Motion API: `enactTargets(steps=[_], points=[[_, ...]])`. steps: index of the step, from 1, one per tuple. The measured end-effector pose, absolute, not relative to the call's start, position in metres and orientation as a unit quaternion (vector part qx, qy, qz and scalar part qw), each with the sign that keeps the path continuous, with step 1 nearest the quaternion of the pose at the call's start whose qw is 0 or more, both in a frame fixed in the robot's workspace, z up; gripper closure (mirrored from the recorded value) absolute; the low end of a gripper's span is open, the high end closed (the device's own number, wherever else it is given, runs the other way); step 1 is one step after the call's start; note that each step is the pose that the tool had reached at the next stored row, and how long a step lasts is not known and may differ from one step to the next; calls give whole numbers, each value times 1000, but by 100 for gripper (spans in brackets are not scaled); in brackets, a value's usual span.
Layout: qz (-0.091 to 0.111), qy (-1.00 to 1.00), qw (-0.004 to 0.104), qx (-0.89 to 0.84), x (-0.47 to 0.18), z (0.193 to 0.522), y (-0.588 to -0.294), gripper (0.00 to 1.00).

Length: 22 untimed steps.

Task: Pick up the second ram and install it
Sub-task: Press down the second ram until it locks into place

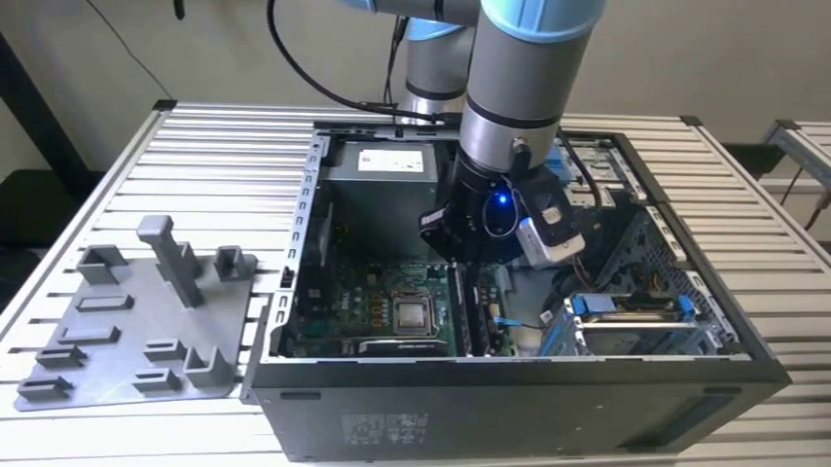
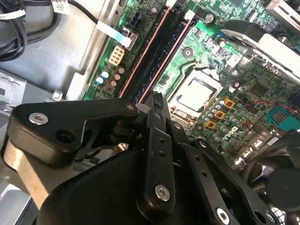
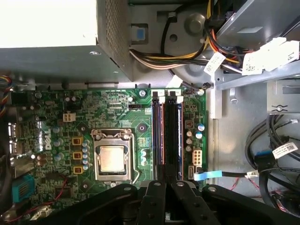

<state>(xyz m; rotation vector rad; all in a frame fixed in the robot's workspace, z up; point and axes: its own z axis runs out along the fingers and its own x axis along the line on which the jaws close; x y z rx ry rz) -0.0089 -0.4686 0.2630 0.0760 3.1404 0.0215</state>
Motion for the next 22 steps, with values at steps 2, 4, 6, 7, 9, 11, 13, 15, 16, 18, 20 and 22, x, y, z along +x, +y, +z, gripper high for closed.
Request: enactTargets(steps=[2, 4, 6, 7, 9, 11, 13, 15, 16, 18, 20, 22], points=[[7, 1000, 0, 24, -9, 263, -469, 89], [8, 1000, 0, 24, -9, 263, -469, 89], [8, 1000, 0, 24, -9, 263, -469, 89], [8, 1000, 0, 16, -9, 263, -469, 89], [8, 1000, 0, -2, -9, 262, -469, 89], [8, 1000, 0, -15, -9, 259, -469, 89], [8, 1000, 0, -25, -9, 256, -469, 89], [9, 999, 0, -34, -9, 253, -469, 89], [9, 999, 0, -37, -9, 252, -469, 89], [9, 999, 0, -39, -9, 248, -469, 89], [10, 999, 0, -40, -9, 245, -469, 89], [10, 999, -2, -40, -9, 243, -468, 89]])
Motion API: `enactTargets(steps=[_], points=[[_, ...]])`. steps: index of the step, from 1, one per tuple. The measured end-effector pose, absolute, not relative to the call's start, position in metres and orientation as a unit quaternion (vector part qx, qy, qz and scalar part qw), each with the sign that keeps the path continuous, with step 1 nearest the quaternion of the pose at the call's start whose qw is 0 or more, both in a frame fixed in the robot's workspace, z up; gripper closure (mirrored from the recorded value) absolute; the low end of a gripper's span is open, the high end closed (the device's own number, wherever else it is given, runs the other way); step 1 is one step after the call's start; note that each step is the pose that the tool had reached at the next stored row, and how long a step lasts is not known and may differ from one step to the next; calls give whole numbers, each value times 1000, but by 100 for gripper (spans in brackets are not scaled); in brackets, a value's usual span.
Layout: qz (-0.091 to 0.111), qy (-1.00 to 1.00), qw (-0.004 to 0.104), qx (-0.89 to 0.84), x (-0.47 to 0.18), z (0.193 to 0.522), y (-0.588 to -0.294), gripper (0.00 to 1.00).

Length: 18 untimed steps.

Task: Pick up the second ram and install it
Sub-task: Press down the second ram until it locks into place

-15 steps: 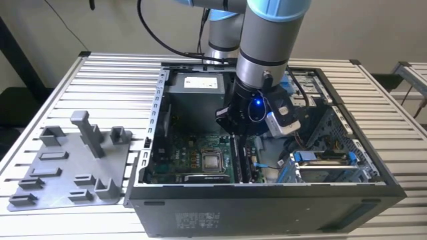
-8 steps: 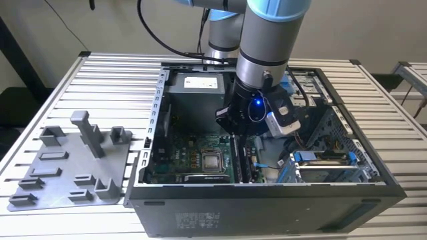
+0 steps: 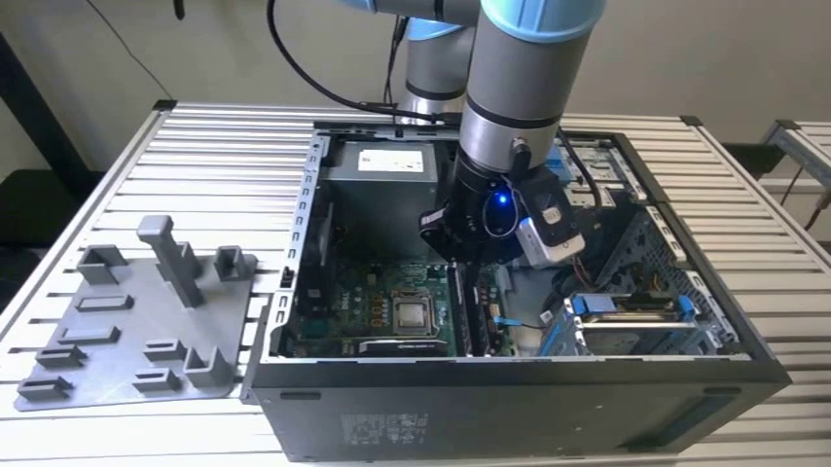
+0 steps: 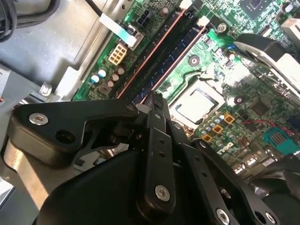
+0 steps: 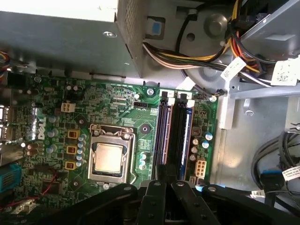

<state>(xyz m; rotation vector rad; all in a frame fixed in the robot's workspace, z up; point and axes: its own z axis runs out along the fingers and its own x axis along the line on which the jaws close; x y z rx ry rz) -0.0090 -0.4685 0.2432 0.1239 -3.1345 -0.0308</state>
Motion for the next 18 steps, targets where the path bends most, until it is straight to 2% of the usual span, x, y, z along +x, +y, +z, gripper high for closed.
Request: enactTargets(steps=[14, 18], points=[[-10, -999, 4, 39, -9, 220, -469, 89], [-12, -999, 4, 39, -9, 224, -468, 89]])
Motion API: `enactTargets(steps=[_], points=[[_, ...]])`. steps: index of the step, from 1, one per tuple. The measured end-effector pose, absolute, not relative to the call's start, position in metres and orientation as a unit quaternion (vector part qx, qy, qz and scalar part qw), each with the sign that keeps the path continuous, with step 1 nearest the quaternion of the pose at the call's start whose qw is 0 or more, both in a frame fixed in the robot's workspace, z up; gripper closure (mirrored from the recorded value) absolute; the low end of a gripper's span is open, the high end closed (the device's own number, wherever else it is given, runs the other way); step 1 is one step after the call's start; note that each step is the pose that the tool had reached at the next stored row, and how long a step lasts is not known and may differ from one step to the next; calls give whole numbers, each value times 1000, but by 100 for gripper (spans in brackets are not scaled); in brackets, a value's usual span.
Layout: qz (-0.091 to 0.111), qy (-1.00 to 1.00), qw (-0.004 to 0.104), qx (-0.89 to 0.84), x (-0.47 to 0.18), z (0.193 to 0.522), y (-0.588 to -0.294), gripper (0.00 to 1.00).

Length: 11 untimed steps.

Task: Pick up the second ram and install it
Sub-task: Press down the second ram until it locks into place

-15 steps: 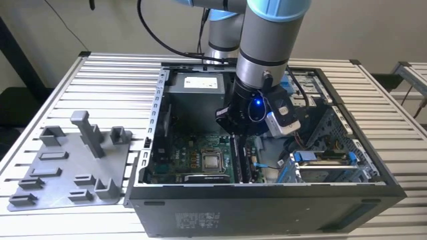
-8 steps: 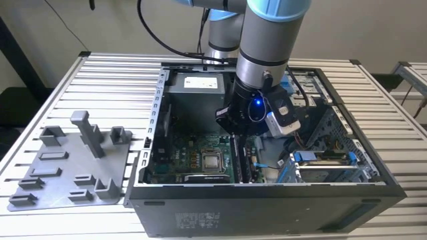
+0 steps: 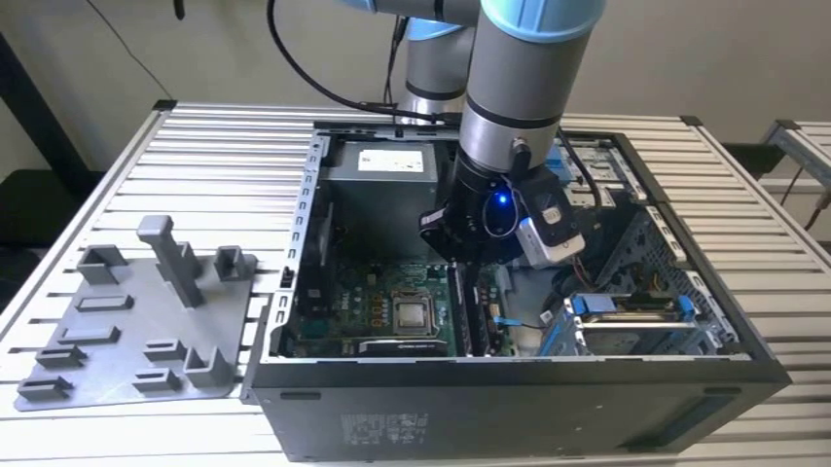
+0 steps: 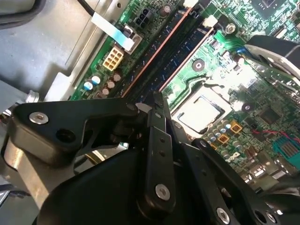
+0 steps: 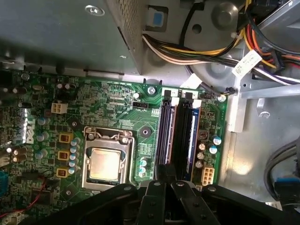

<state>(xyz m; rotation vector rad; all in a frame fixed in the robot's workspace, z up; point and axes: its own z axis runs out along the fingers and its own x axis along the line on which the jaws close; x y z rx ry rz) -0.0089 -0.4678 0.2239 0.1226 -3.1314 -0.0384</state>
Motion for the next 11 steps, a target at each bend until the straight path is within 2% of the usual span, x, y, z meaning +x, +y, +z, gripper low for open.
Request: enactTargets(steps=[5, 11], points=[[-11, -999, 4, 39, -9, 245, -468, 89], [-11, -999, 4, 39, -9, 245, -468, 89]])
